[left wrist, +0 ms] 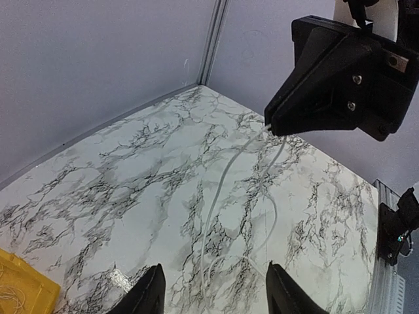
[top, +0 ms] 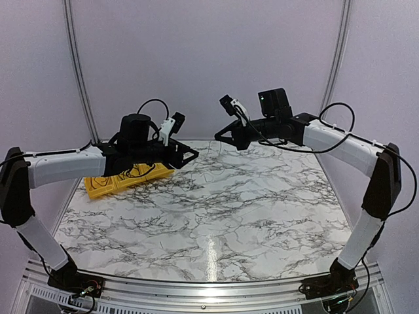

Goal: Untangle the cables

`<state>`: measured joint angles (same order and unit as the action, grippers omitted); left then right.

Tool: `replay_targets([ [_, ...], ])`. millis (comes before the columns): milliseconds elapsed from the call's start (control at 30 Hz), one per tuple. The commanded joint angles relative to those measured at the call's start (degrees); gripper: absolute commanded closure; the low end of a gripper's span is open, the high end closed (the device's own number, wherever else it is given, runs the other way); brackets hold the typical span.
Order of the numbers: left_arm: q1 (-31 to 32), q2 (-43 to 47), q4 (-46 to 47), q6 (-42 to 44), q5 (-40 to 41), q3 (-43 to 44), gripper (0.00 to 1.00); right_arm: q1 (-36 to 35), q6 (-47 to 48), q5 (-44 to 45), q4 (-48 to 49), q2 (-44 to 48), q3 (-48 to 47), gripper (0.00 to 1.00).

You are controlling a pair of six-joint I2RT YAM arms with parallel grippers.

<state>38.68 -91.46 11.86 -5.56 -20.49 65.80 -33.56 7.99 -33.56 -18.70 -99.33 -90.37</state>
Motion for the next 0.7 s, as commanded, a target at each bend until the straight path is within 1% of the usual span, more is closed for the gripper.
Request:
replay_targets([
  [0, 0.6, -2.6, -0.2, 0.9, -5.1, 4.2, 0.47, -1.8, 0.5, -3.5, -0.8, 0.8, -1.1, 1.0],
  [133, 1.3, -4.3, 0.1, 1.1, -6.4, 6.1, 0.52, -2.7, 1.0, -4.7, -0.9, 1.0, -1.3, 1.0],
  [300, 1.4, -6.0, 0.3, 0.4, -6.4, 7.8, 0.67, -3.4, 0.7, -5.3, -0.8, 1.0, -1.5, 1.0],
  [533, 1.5, -7.0, 1.4, 0.9, -5.7, 8.8, 0.81, -3.8, 0.6, -5.2, -0.7, 0.9, -1.2, 1.0],
  [667, 1.5, -7.7, 1.6, 1.3, -5.6, 9.5, 0.94, -4.0, 0.6, -5.0, -0.6, 0.9, -1.2, 1.0],
])
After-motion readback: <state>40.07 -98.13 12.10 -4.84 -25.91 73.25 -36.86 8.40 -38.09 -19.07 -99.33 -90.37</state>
